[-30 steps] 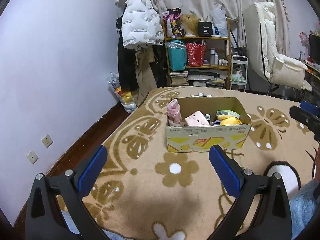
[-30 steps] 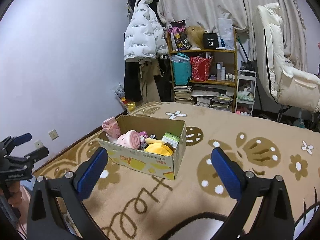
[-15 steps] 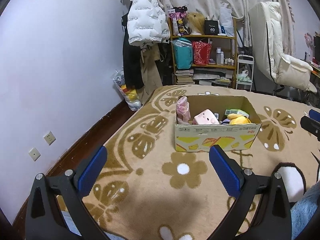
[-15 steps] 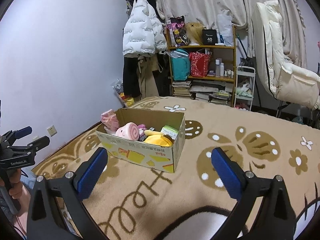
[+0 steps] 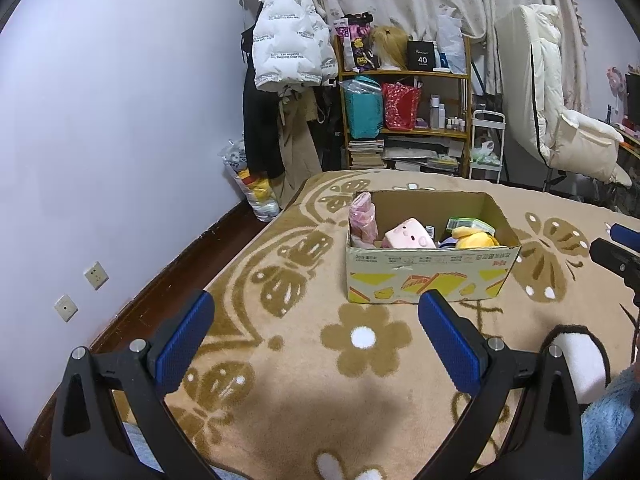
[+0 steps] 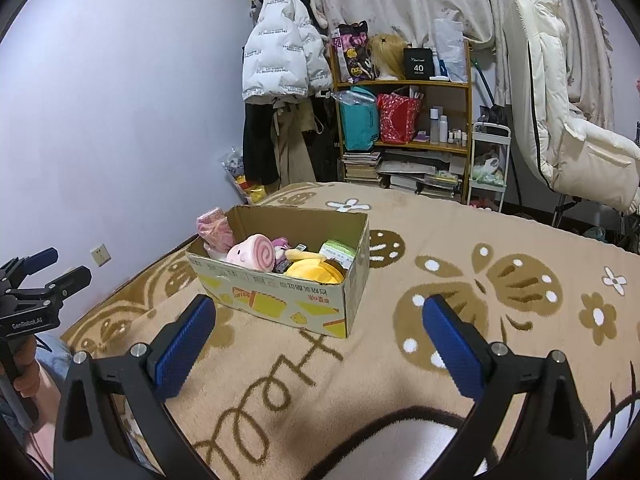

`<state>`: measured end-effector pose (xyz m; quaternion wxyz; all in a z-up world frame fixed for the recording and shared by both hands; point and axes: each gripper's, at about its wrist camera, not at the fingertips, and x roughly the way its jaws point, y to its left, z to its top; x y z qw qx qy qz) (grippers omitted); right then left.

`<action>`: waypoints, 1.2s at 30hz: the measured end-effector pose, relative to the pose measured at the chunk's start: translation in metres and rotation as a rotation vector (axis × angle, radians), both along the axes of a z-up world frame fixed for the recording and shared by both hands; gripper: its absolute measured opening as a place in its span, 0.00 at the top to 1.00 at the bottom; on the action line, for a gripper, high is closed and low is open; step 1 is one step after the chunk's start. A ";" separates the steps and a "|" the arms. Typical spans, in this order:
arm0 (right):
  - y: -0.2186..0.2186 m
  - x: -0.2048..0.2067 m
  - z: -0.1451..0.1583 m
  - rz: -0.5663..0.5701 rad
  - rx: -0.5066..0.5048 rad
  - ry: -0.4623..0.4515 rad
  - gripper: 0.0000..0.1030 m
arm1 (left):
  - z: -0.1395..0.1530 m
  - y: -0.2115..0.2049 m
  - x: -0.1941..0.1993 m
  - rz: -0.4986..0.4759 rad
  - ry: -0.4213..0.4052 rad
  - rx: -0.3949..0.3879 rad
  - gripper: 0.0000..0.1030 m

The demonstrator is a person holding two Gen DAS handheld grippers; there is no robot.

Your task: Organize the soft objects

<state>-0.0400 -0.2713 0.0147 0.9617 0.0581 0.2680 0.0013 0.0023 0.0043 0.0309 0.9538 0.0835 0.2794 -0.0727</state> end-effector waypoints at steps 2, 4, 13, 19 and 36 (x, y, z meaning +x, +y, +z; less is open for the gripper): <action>0.000 0.000 0.000 -0.006 -0.002 -0.002 0.00 | 0.000 -0.001 -0.001 -0.001 -0.004 0.009 0.02; -0.002 -0.001 -0.001 -0.014 0.002 -0.004 0.00 | 0.000 -0.001 -0.001 -0.001 -0.004 0.008 0.02; -0.004 -0.002 -0.001 -0.028 0.003 -0.005 0.00 | -0.001 -0.002 -0.001 0.006 0.002 0.004 0.02; -0.005 -0.003 -0.001 -0.034 0.009 -0.005 0.00 | -0.001 0.001 0.000 0.010 0.006 -0.001 0.02; -0.007 -0.004 0.001 -0.048 -0.002 -0.003 0.00 | -0.003 -0.004 -0.001 -0.002 0.018 0.006 0.02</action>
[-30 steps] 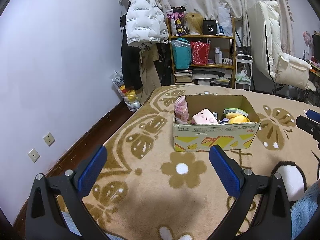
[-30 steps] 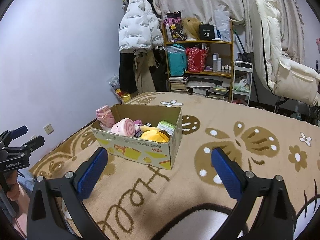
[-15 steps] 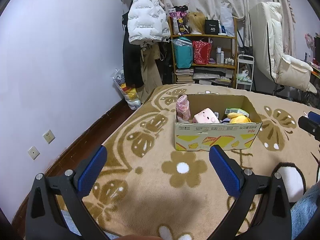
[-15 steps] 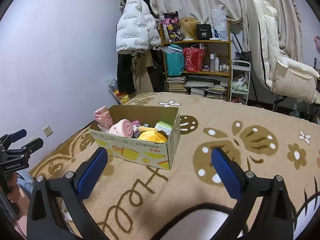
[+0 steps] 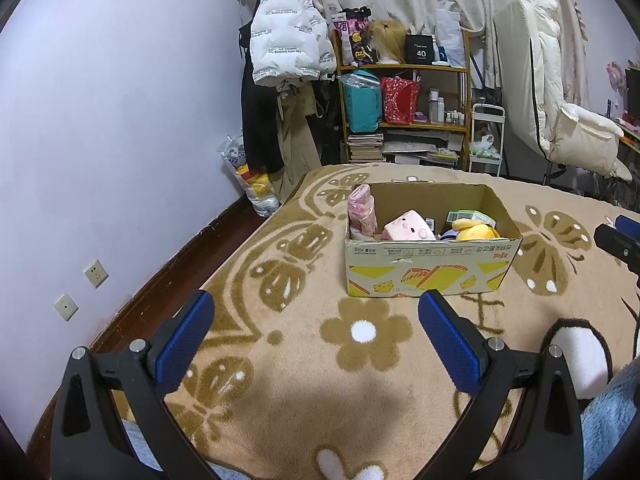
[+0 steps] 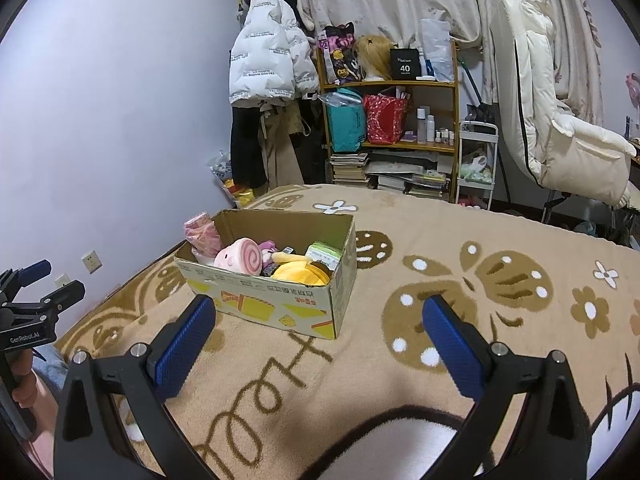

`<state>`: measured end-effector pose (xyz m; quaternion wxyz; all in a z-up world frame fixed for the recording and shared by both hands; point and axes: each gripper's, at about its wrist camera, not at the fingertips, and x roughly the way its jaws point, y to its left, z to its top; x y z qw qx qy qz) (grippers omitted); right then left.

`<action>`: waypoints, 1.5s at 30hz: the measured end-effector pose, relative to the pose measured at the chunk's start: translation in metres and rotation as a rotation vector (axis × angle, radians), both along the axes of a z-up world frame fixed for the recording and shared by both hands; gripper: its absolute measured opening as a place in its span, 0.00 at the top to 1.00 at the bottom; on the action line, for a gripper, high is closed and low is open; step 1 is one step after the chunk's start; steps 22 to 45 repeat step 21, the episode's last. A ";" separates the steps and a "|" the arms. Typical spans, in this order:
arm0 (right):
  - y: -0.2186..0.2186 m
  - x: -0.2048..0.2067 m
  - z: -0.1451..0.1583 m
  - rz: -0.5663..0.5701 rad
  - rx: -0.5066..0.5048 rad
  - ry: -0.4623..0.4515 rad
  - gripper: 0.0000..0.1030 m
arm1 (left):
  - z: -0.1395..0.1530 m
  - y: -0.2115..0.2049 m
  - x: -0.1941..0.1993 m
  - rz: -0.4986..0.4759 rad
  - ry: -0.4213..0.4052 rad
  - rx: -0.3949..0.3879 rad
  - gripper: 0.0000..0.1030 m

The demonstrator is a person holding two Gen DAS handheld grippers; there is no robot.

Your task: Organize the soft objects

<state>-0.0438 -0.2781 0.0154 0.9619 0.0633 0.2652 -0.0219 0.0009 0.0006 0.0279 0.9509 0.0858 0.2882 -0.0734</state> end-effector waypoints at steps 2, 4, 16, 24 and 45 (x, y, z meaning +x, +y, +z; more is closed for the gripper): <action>-0.001 0.000 0.000 0.003 0.001 0.000 0.00 | 0.000 0.000 0.000 0.000 0.001 -0.002 0.02; -0.001 -0.001 0.000 0.001 0.000 -0.001 0.00 | 0.000 0.001 0.000 -0.001 0.001 -0.001 0.02; -0.001 0.000 -0.001 -0.002 0.002 0.000 0.00 | -0.001 0.001 0.000 -0.003 0.000 0.000 0.02; -0.001 -0.001 -0.002 -0.008 0.004 0.000 0.00 | -0.001 0.001 0.000 -0.004 0.001 0.001 0.02; -0.001 -0.001 -0.002 -0.008 0.004 0.000 0.00 | -0.001 0.001 0.000 -0.004 0.001 0.001 0.02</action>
